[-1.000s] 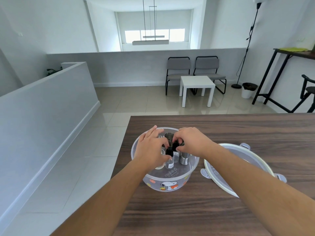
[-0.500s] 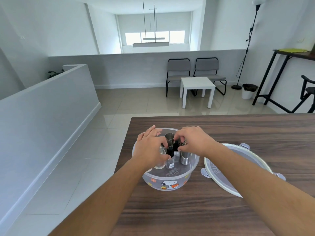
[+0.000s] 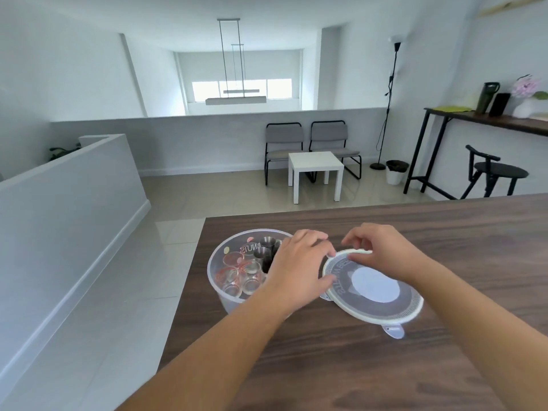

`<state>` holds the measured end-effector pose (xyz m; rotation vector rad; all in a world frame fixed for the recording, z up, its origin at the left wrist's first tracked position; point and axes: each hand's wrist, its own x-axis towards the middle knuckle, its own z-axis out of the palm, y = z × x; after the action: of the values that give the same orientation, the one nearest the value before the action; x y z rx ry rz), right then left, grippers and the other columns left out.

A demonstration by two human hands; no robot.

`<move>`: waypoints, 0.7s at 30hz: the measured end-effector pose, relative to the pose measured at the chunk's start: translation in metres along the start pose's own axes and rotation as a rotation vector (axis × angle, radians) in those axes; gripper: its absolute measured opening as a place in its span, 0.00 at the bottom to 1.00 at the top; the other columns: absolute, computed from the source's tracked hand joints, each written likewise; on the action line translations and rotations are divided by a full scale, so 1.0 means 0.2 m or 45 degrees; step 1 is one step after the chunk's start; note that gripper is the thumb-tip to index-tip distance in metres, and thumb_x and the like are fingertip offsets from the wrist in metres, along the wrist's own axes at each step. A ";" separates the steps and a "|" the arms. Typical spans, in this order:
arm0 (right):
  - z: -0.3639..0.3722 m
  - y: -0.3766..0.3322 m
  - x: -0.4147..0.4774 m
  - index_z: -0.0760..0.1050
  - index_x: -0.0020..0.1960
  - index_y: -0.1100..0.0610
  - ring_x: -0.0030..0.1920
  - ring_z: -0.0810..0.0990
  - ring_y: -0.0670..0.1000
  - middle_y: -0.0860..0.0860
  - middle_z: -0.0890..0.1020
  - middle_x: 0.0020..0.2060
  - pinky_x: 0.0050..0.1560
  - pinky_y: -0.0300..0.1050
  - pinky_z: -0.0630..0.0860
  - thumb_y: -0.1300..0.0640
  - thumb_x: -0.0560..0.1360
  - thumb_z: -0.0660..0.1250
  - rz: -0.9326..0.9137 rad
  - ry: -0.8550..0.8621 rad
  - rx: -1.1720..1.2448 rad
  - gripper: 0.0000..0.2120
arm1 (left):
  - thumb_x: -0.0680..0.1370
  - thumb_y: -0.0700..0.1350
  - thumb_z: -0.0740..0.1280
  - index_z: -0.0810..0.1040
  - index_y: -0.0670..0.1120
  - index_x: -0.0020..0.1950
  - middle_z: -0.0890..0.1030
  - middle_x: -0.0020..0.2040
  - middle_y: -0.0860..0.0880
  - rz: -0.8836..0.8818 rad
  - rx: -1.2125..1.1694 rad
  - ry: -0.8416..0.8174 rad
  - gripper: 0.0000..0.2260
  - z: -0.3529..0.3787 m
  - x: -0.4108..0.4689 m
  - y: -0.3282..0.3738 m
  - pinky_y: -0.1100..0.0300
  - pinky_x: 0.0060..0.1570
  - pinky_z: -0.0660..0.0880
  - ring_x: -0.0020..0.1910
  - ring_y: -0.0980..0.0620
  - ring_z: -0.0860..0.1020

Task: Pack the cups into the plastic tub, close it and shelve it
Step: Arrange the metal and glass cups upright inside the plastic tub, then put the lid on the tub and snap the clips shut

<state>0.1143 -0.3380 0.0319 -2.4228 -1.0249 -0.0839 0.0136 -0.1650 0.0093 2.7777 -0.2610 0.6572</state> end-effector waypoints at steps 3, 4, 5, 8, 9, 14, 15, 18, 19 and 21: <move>0.02 0.10 -0.13 0.80 0.47 0.50 0.39 0.74 0.45 0.44 0.76 0.37 0.41 0.36 0.70 0.57 0.69 0.74 0.067 -0.041 -0.029 0.08 | 0.70 0.50 0.69 0.75 0.50 0.57 0.72 0.64 0.51 0.046 -0.006 -0.056 0.16 0.14 -0.02 0.12 0.53 0.64 0.62 0.65 0.51 0.66; 0.04 0.13 -0.17 0.80 0.48 0.50 0.40 0.75 0.46 0.44 0.77 0.38 0.43 0.38 0.71 0.56 0.69 0.74 0.085 -0.061 -0.036 0.08 | 0.71 0.50 0.68 0.74 0.50 0.58 0.72 0.64 0.51 0.043 -0.003 -0.090 0.16 0.19 -0.03 0.14 0.53 0.64 0.63 0.65 0.50 0.66; 0.06 0.16 -0.22 0.80 0.48 0.50 0.41 0.76 0.47 0.45 0.78 0.39 0.45 0.40 0.73 0.55 0.69 0.73 0.112 -0.080 -0.031 0.08 | 0.71 0.50 0.67 0.74 0.49 0.59 0.72 0.64 0.51 0.032 0.002 -0.133 0.17 0.24 -0.04 0.16 0.53 0.64 0.63 0.65 0.50 0.66; 0.15 0.23 -0.35 0.80 0.51 0.50 0.48 0.77 0.46 0.46 0.81 0.47 0.53 0.43 0.73 0.52 0.70 0.72 0.190 -0.132 -0.018 0.10 | 0.72 0.52 0.66 0.70 0.49 0.63 0.71 0.65 0.51 -0.027 0.037 -0.255 0.20 0.37 -0.07 0.17 0.53 0.62 0.64 0.65 0.50 0.66; 0.18 0.25 -0.39 0.79 0.53 0.50 0.51 0.77 0.46 0.46 0.81 0.49 0.56 0.44 0.73 0.50 0.70 0.71 0.187 -0.156 -0.037 0.12 | 0.72 0.53 0.66 0.69 0.50 0.65 0.71 0.66 0.50 -0.061 0.046 -0.304 0.22 0.41 -0.08 0.17 0.53 0.63 0.64 0.66 0.49 0.66; 0.33 0.31 -0.50 0.78 0.57 0.49 0.57 0.75 0.47 0.45 0.79 0.54 0.61 0.45 0.70 0.45 0.69 0.71 0.153 -0.147 -0.085 0.18 | 0.76 0.56 0.62 0.67 0.53 0.69 0.68 0.70 0.53 -0.168 0.025 -0.410 0.22 0.56 -0.14 0.13 0.55 0.66 0.60 0.69 0.53 0.64; 0.35 0.32 -0.51 0.79 0.56 0.50 0.56 0.76 0.47 0.46 0.80 0.53 0.60 0.44 0.70 0.46 0.69 0.72 0.156 -0.085 -0.066 0.17 | 0.76 0.56 0.61 0.68 0.54 0.68 0.69 0.70 0.54 -0.180 -0.003 -0.382 0.20 0.58 -0.15 0.12 0.56 0.66 0.60 0.69 0.55 0.64; 0.41 0.35 -0.54 0.81 0.53 0.54 0.52 0.77 0.50 0.50 0.81 0.48 0.56 0.44 0.71 0.53 0.71 0.70 0.141 0.057 -0.055 0.11 | 0.77 0.55 0.61 0.71 0.56 0.66 0.71 0.68 0.57 -0.205 -0.065 -0.301 0.17 0.61 -0.17 0.11 0.58 0.65 0.59 0.69 0.59 0.64; 0.42 0.35 -0.54 0.81 0.51 0.56 0.50 0.78 0.52 0.52 0.81 0.46 0.53 0.45 0.73 0.57 0.71 0.70 0.117 0.088 -0.087 0.09 | 0.77 0.55 0.61 0.72 0.56 0.65 0.72 0.68 0.58 -0.201 -0.067 -0.278 0.16 0.61 -0.17 0.11 0.59 0.65 0.59 0.68 0.59 0.65; 0.42 0.34 -0.54 0.81 0.43 0.60 0.42 0.79 0.57 0.55 0.81 0.38 0.43 0.47 0.76 0.64 0.66 0.71 0.014 0.169 -0.182 0.05 | 0.77 0.54 0.62 0.74 0.57 0.62 0.74 0.65 0.58 -0.194 -0.070 -0.224 0.14 0.62 -0.17 0.12 0.60 0.62 0.60 0.66 0.60 0.68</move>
<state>0.0729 -0.4089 -0.0976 -2.5116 -0.9755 -0.3201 0.0287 -0.2225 -0.1085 2.7701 -0.0986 0.3641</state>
